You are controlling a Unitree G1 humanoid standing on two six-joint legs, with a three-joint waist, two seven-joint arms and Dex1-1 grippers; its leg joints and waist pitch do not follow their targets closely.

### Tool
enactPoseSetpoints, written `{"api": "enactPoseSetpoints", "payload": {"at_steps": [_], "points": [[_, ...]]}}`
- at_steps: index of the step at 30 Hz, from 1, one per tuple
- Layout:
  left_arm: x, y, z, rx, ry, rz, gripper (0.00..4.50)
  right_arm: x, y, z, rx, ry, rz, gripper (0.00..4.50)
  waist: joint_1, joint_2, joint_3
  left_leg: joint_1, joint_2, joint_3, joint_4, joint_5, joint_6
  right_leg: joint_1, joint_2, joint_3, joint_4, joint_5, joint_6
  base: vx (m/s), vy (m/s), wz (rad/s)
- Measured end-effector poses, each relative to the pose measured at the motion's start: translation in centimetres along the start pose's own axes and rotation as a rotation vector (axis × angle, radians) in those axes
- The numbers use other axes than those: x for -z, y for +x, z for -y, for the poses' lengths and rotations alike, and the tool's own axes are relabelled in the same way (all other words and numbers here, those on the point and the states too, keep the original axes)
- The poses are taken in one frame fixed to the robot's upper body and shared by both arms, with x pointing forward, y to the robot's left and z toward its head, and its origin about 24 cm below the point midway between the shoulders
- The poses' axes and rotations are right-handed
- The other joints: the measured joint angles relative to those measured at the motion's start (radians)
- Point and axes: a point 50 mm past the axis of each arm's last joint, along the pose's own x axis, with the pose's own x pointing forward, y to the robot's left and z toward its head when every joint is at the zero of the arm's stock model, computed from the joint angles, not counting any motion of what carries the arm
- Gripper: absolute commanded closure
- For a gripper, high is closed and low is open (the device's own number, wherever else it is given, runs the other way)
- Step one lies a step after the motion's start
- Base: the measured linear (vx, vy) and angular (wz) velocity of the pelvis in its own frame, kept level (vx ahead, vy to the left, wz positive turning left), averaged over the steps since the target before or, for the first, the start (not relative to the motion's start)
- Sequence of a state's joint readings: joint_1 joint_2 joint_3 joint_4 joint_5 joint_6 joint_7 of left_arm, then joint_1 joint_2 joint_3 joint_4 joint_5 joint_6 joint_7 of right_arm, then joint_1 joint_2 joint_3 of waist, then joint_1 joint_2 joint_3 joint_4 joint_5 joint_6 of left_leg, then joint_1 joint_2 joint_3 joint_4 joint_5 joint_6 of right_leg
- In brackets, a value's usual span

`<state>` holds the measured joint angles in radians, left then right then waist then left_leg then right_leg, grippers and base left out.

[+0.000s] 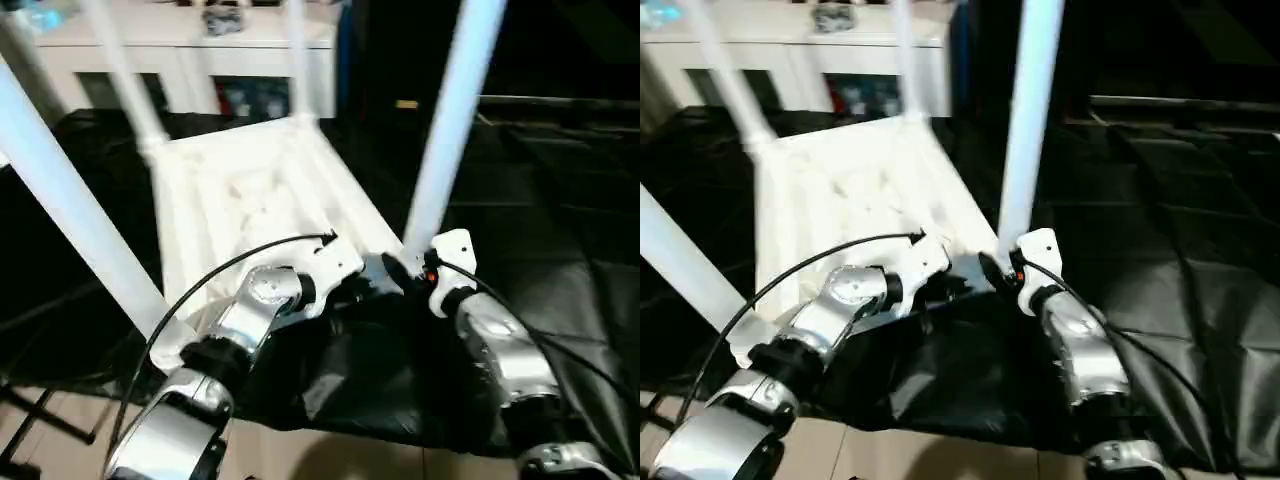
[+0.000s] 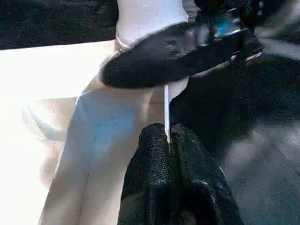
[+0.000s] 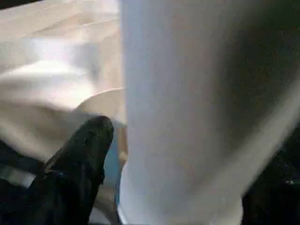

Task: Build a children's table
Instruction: Rotate leg to tighten

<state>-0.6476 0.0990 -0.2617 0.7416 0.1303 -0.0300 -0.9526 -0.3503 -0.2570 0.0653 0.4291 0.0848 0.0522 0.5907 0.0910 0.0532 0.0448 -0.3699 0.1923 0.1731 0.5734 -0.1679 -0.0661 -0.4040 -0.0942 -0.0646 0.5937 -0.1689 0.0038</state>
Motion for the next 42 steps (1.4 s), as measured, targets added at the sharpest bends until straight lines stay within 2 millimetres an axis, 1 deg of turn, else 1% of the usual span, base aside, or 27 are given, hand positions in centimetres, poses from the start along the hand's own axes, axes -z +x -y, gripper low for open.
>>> {"api": "enactPoseSetpoints", "payload": {"at_steps": [2, 7, 9, 10, 15, 16, 17, 19, 21, 22, 23, 25, 28, 30, 32, 38, 42], "points": [[0.3, -0.7, 0.1, 0.047, 0.006, 0.004, 4.5, 0.0, -1.1, -0.1, -0.102, -0.032, -0.017, 0.7, 0.005, 0.0, 0.0, 0.0, 0.0, 0.0, 0.0, 0.0, 0.0, 0.0, 0.0, 0.0, 0.0, 0.0, 0.0, 0.0, 0.0, 0.0], [0.8, -1.8, 0.4, 0.154, 0.013, 0.0, 4.5, 0.1, -3.1, -0.3, -0.295, -0.039, -0.05, 0.7, 0.017, -0.001, 0.001, -0.001, 0.0, 0.0, 0.002, 0.0, 0.0, 0.0, 0.0, 0.001, 0.001, 0.0, 0.0, 0.0, 0.0, 0.0], [1.0, -2.3, 0.4, 0.186, 0.014, -0.002, 4.5, 0.0, -3.5, -0.4, -0.357, -0.042, -0.057, 0.7, 0.02, -0.001, 0.001, -0.001, 0.0, 0.0, 0.002, 0.0, 0.0, 0.0, 0.0, 0.0, 0.001, 0.0, 0.0, 0.0, 0.0, 0.0], [1.1, -2.5, 0.5, 0.208, 0.015, -0.002, 4.5, 0.0, -3.9, -0.6, -0.398, -0.044, -0.057, 0.7, 0.024, -0.001, 0.001, -0.001, 0.001, 0.0, 0.002, 0.0, 0.0, 0.0, 0.0, 0.0, 0.001, 0.0, 0.0, 0.0, 0.0, 0.0], [1.4, -3.3, 0.7, 0.276, 0.017, -0.01, 4.5, -0.6, -4.3, -1.2, -0.52, -0.038, -0.054, 0.7, 0.026, -0.002, 0.001, -0.002, 0.001, 0.0, 0.003, 0.0, 0.0, 0.0, 0.0, 0.0, 0.001, 0.0, 0.0, 0.0, 0.0, 0.0], [1.4, -3.3, 0.8, 0.283, 0.018, -0.01, 4.5, -0.6, -4.4, -1.3, -0.531, -0.039, -0.055, 0.87, 0.027, -0.002, 0.001, -0.002, 0.001, 0.0, 0.003, 0.0, 0.0, 0.0, 0.0, 0.0, 0.001, 0.0, 0.0, 0.0, 0.0, 0.0], [1.4, -3.3, 0.8, 0.287, 0.019, -0.011, 4.5, -0.7, -4.4, -1.3, -0.538, -0.039, -0.06, 0.87, 0.027, -0.002, 0.001, -0.003, 0.001, 0.0, 0.003, 0.0, 0.0, 0.0, 0.0, 0.0, 0.001, 0.0, 0.0, 0.0, 0.0, 0.0], [1.4, -3.4, 0.8, 0.293, 0.018, -0.011, 4.5, -0.7, -4.4, -1.4, -0.546, -0.043, -0.066, 1.08, 0.026, -0.002, 0.002, -0.003, 0.001, 0.0, 0.003, 0.0, 0.0, 0.0, 0.0, 0.0, 0.001, 0.0, 0.0, 0.0, 0.0, 0.0], [1.5, -3.4, 0.8, 0.295, 0.017, -0.01, 4.5, -0.7, -4.4, -1.4, -0.546, -0.051, -0.067, 1.14, 0.027, -0.002, 0.002, -0.003, 0.001, 0.0, 0.003, 0.0, 0.0, 0.0, 0.0, 0.0, 0.001, 0.0, 0.0, 0.0, 0.0, 0.0], [1.5, -3.4, 0.8, 0.296, 0.017, -0.01, 4.5, -0.7, -4.4, -1.3, -0.545, -0.059, -0.068, 1.31, 0.027, -0.002, 0.002, -0.003, 0.001, 0.0, 0.003, 0.0, 0.0, 0.0, 0.0, 0.0, 0.001, 0.0, 0.001, 0.0, 0.0, 0.0], [1.5, -3.4, 0.8, 0.296, 0.017, -0.01, 4.5, -0.7, -4.5, -1.3, -0.544, -0.064, -0.069, 1.31, 0.027, -0.002, 0.002, -0.003, 0.001, 0.0, 0.003, 0.0, 0.0, 0.0, 0.0, 0.0, 0.001, 0.0, 0.001, 0.0, 0.0, 0.0], [1.5, -3.4, 0.8, 0.297, 0.017, -0.01, 4.5, -0.7, -4.5, -1.2, -0.543, -0.07, -0.072, 1.56, 0.027, -0.002, 0.002, -0.003, 0.001, 0.0, 0.003, 0.0, 0.0, 0.0, 0.0, 0.0, 0.001, 0.0, 0.001, 0.0, 0.0, 0.0], [1.5, -3.4, 0.8, 0.301, 0.018, -0.01, 4.5, -0.7, -4.6, -1.1, -0.541, -0.074, -0.076, 1.67, 0.029, -0.002, 0.001, -0.003, 0.001, 0.0, 0.003, 0.0, 0.0, 0.0, 0.0, 0.0, 0.001, 0.0, 0.001, 0.0, 0.0, 0.0], [1.4, -3.4, 0.8, 0.302, 0.02, -0.009, 4.5, -0.8, -4.6, -1.1, -0.541, -0.077, -0.077, 1.95, 0.03, -0.002, 0.001, -0.003, 0.001, 0.0, 0.003, 0.0, 0.0, 0.0, 0.0, 0.0, 0.001, 0.0, 0.001, 0.0, 0.0, 0.0], [1.5, -3.4, 0.8, 0.302, 0.02, -0.009, 4.5, -0.9, -4.6, -1.1, -0.542, -0.085, -0.073, 1.99, 0.031, -0.002, 0.001, -0.003, 0.001, 0.0, 0.003, 0.0, 0.0, 0.0, 0.0, 0.0, 0.001, -0.001, 0.001, 0.0, 0.0, 0.0], [1.5, -3.4, 0.8, 0.3, 0.019, -0.01, 4.5, -1.2, -4.6, -1.2, -0.545, -0.103, -0.061, 2.4, 0.03, -0.002, 0.001, -0.002, 0.001, 0.0, 0.003, 0.0, 0.0, 0.0, 0.0, 0.0, 0.001, -0.001, 0.001, 0.0, 0.0, 0.0], [1.5, -3.4, 0.8, 0.3, 0.018, -0.01, 4.5, -1.2, -4.6, -1.2, -0.545, -0.103, -0.06, 2.46, 0.029, -0.002, 0.001, -0.002, 0.001, 0.0, 0.003, 0.0, 0.0, 0.0, 0.0, 0.0, 0.001, -0.001, 0.001, 0.0, 0.0, 0.0]]}}
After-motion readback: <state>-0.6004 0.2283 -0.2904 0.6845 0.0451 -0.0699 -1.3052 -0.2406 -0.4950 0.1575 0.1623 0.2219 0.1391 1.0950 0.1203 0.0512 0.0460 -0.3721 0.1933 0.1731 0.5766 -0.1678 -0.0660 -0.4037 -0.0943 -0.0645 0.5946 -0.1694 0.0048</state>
